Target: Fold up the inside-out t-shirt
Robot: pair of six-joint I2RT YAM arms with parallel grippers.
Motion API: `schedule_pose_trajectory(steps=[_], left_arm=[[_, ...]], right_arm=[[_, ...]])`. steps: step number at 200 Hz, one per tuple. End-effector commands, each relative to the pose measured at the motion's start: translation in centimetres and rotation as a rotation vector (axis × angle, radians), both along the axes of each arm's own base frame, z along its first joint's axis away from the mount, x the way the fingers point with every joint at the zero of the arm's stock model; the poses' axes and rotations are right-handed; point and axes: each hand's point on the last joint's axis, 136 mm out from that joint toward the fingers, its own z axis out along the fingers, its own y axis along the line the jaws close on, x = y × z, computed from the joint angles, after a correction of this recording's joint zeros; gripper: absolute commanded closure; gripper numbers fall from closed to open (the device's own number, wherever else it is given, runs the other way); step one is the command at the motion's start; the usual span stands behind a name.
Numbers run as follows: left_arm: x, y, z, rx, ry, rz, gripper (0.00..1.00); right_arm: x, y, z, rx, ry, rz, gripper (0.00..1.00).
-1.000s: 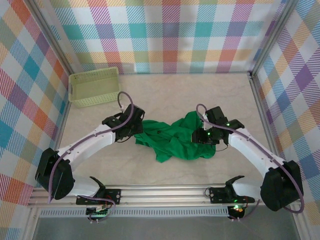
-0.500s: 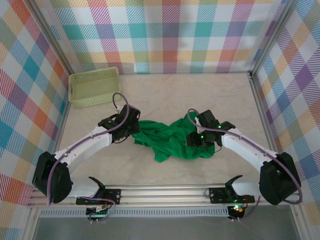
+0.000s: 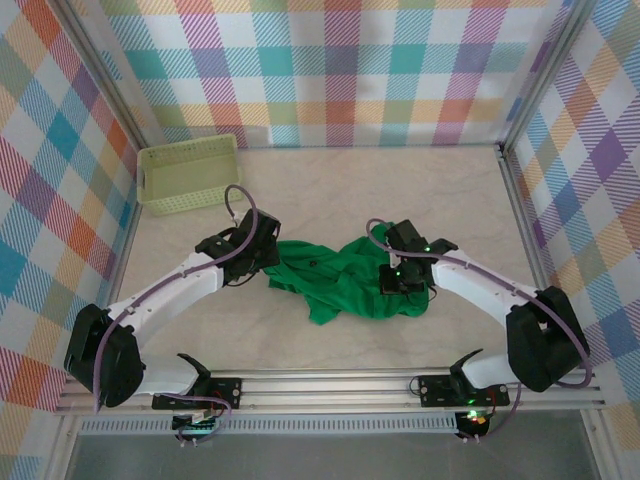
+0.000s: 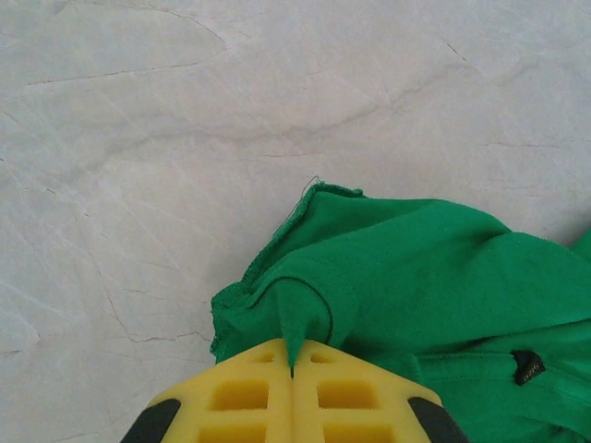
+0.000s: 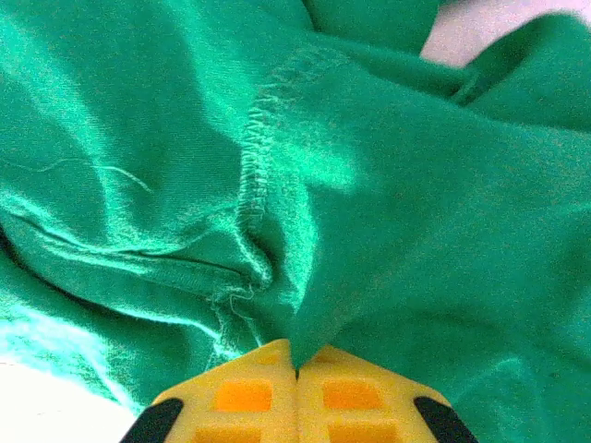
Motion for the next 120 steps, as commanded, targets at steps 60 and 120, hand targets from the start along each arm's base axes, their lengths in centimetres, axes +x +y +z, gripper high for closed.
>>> schedule_pose_trajectory(steps=[60,120], left_arm=[[-0.8,2.4,18.9,-0.113,-0.399,-0.006,1.00],[-6.7,3.5,33.9,-0.323,-0.707,-0.138,1.00]], right_arm=[[0.3,-2.1,23.8,0.124,-0.518,0.027,1.00],[-3.1,-1.6,38.6,0.389,-0.808,0.103,1.00]])
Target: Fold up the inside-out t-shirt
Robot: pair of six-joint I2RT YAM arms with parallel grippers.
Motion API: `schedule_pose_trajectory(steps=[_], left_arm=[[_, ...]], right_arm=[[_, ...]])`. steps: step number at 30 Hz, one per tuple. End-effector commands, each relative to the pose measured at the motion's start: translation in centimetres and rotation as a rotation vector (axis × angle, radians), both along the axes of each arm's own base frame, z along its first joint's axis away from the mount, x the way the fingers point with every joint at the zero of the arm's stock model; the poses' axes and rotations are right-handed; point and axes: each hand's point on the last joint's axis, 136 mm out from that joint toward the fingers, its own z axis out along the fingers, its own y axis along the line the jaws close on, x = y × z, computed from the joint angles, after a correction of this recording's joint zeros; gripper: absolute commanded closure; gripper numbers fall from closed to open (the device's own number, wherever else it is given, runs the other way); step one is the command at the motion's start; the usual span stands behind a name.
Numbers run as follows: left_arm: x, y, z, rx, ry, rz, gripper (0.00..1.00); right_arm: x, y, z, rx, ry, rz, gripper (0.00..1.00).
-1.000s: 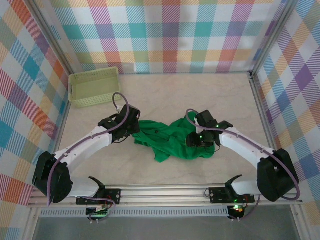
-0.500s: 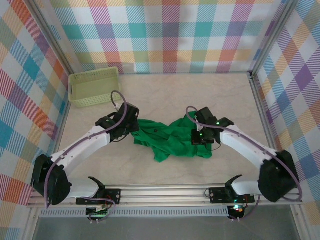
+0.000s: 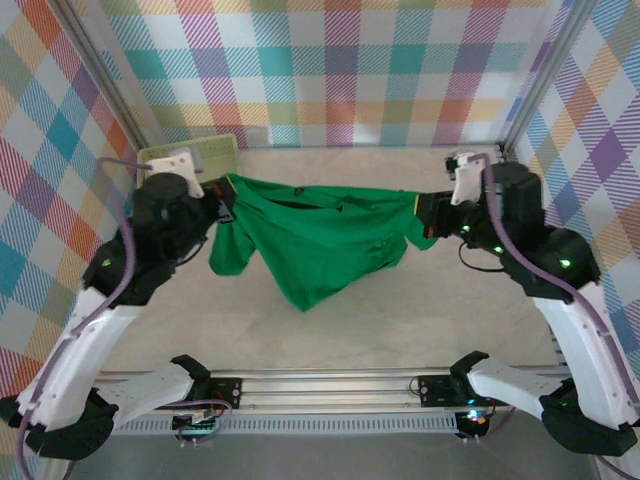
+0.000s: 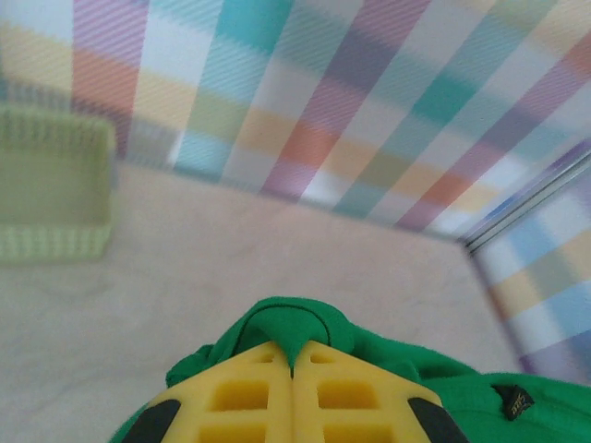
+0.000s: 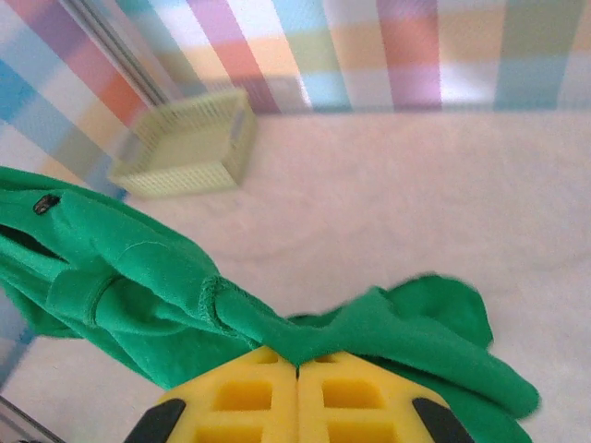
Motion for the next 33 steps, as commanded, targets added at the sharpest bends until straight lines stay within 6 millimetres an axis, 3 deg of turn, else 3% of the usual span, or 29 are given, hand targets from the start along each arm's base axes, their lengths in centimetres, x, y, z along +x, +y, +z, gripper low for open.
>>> schedule_pose_trajectory(steps=[1,5,11,15,18,20,23,29,33], left_arm=[[-3.2,0.9,4.9,-0.028,-0.114,-0.075,1.00],[-5.9,1.7,8.7,-0.058,-0.213,-0.121,1.00],[-9.4,2.2,12.9,-0.110,-0.304,-0.208,1.00],[-10.3,1.8,14.5,-0.156,-0.343,-0.246,1.00],[-9.2,0.9,14.7,-0.161,-0.329,-0.261,1.00],[-7.4,0.3,13.9,-0.138,-0.288,-0.236,1.00],[-3.4,0.1,10.9,-0.055,-0.192,-0.121,1.00],[4.9,-0.9,1.5,0.171,0.042,0.071,1.00],[8.5,-1.3,-4.0,0.276,0.148,0.140,1.00]], right_arm=[[-2.6,0.2,3.7,0.055,-0.068,0.088,1.00],[-5.4,0.5,7.6,0.156,-0.148,0.179,1.00],[-9.6,-0.2,12.6,0.278,-0.253,0.269,1.00],[-10.2,-1.2,14.2,0.299,-0.296,0.235,1.00],[-9.0,-2.1,14.5,0.278,-0.318,0.157,1.00],[-7.4,-2.1,14.0,0.242,-0.315,0.111,1.00],[-3.4,-1.5,11.4,0.145,-0.251,0.028,1.00],[4.4,-0.3,3.3,-0.053,-0.115,-0.117,1.00],[8.5,0.1,-1.5,-0.118,-0.019,-0.162,1.00]])
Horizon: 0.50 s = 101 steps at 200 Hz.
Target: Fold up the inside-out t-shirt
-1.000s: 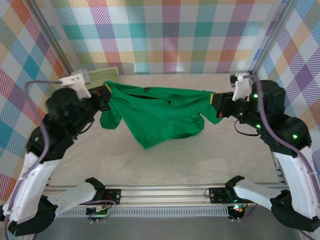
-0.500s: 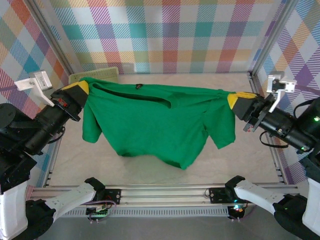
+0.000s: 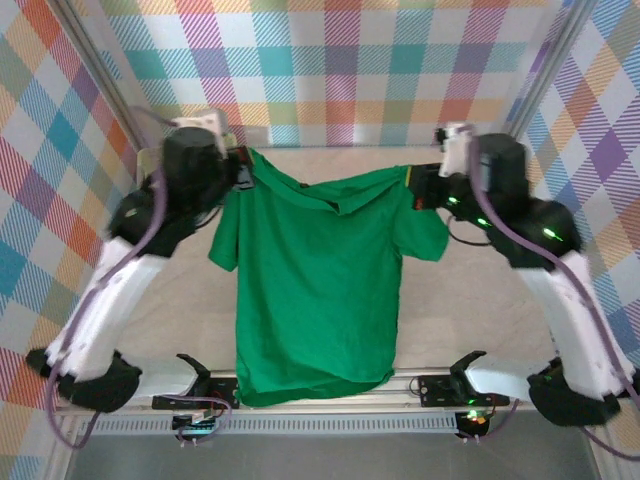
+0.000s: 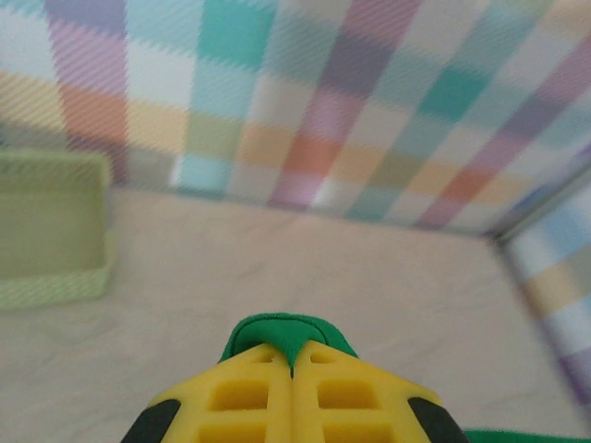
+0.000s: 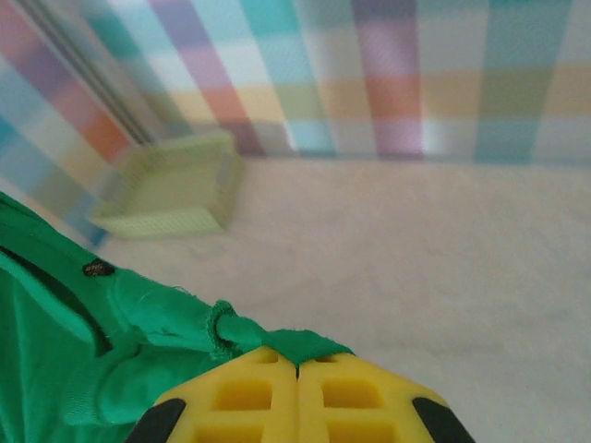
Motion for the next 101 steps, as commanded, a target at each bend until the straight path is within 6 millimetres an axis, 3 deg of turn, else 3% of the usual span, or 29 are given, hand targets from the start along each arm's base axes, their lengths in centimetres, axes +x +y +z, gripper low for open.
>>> schedule_pose_trajectory(steps=[1,21,46,68,101], left_arm=[[2.1,1.9,-3.2,0.111,0.040,0.117,1.00],[2.7,1.5,-4.3,0.101,0.048,0.103,1.00],[2.0,0.8,-4.0,0.073,0.035,0.042,1.00],[0.4,0.8,-3.0,0.026,-0.002,-0.005,1.00],[-3.4,1.2,-1.0,-0.067,-0.079,-0.093,1.00]], right_arm=[[3.1,-1.1,-1.6,-0.041,-0.010,-0.077,1.00],[4.5,-1.1,-3.4,-0.031,0.026,-0.073,1.00],[4.8,-1.7,-4.2,0.011,0.050,-0.068,1.00],[3.6,-1.8,-3.3,0.030,0.021,-0.043,1.00],[0.1,-2.0,-0.7,0.081,-0.053,0.022,1.00]])
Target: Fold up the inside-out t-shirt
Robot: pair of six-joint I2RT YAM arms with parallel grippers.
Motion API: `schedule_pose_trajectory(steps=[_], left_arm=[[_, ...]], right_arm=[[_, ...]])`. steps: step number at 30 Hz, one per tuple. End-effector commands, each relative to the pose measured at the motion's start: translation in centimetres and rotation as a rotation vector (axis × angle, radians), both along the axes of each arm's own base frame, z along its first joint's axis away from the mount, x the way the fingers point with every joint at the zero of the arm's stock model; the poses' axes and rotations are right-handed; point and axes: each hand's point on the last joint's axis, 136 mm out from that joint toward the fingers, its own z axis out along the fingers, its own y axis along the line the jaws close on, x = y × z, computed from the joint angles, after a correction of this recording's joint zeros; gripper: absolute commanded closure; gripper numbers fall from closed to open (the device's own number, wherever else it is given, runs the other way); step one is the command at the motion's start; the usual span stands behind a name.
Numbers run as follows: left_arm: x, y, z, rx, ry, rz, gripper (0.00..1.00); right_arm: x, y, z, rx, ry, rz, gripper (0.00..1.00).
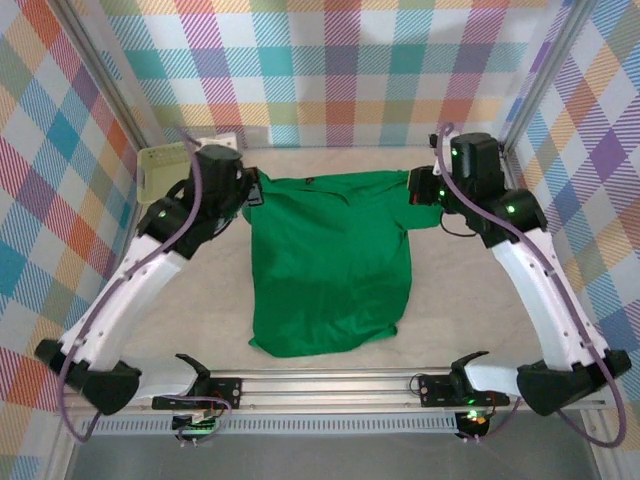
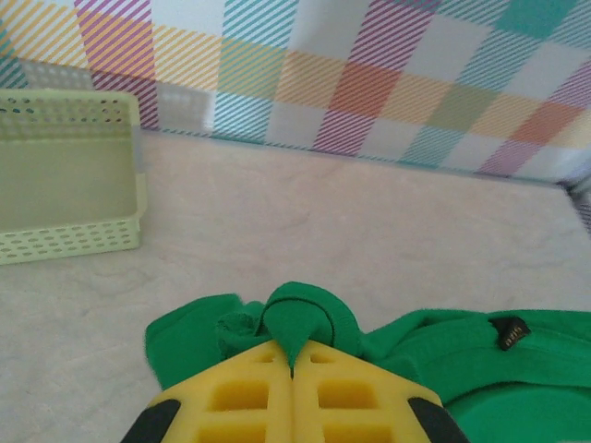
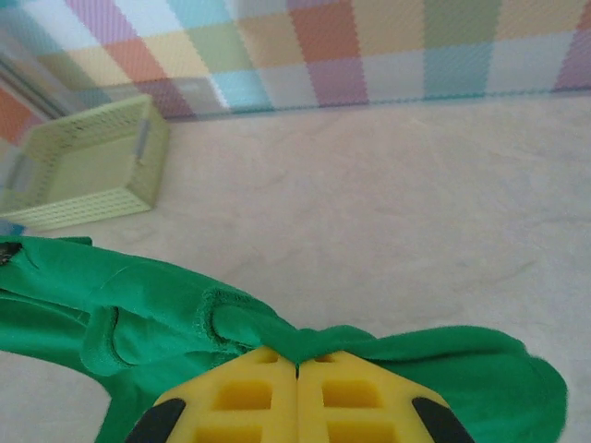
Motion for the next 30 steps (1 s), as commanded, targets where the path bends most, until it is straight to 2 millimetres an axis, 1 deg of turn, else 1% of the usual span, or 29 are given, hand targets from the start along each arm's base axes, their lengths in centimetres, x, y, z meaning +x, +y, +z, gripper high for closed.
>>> schedule_pose_trajectory(steps=[1,3,6,9,12,16,17,20,22,23,24,26,27,30], left_arm=[[-2.8,0.2,3.5,-0.096,-0.118,-0.081,1.00],[-4.3,0.5,4.4,-0.133,-0.152,-0.110,1.00],[-6.7,0.7,6.5,-0.196,-0.209,-0.166,1.00],[-8.9,0.5,8.8,-0.249,-0.264,-0.239,1.00],[-11.2,0.7,11.6,-0.294,-0.320,-0.298,1.00],[-14.7,1.2,15.9,-0.358,-0.409,-0.379,1.00],[-15.4,1.4,16.8,-0.372,-0.426,-0.391,1.00],[-17.4,1.8,19.1,-0.399,-0.475,-0.433,1.00],[-17.6,2.1,19.8,-0.405,-0.493,-0.428,1.00],[-17.4,2.2,19.9,-0.400,-0.495,-0.412,1.00],[-16.6,2.3,19.6,-0.386,-0.488,-0.385,1.00],[-14.7,2.3,18.7,-0.349,-0.458,-0.329,1.00],[-13.3,2.0,17.9,-0.323,-0.433,-0.305,1.00],[-9.5,1.3,15.5,-0.254,-0.356,-0.228,1.00]], right_arm=[[-3.1,0.2,4.1,0.074,-0.129,0.078,1.00],[-4.9,0.0,5.2,0.095,-0.163,0.109,1.00],[-7.4,-0.2,6.7,0.128,-0.211,0.152,1.00],[-10.3,-0.2,8.7,0.178,-0.273,0.210,1.00],[-13.2,-0.1,11.1,0.233,-0.337,0.281,1.00],[-17.3,-0.2,15.0,0.307,-0.436,0.368,1.00],[-18.2,-0.3,15.9,0.320,-0.457,0.381,1.00],[-19.8,-0.7,18.0,0.344,-0.509,0.399,1.00],[-19.6,-1.1,18.8,0.342,-0.528,0.369,1.00],[-19.1,-1.4,18.8,0.334,-0.530,0.341,1.00],[-18.4,-1.7,18.8,0.321,-0.530,0.308,1.00],[-15.9,-2.5,18.2,0.277,-0.506,0.209,1.00],[-14.7,-2.7,17.8,0.256,-0.492,0.174,1.00],[-10.7,-2.5,15.8,0.187,-0.438,0.103,1.00]])
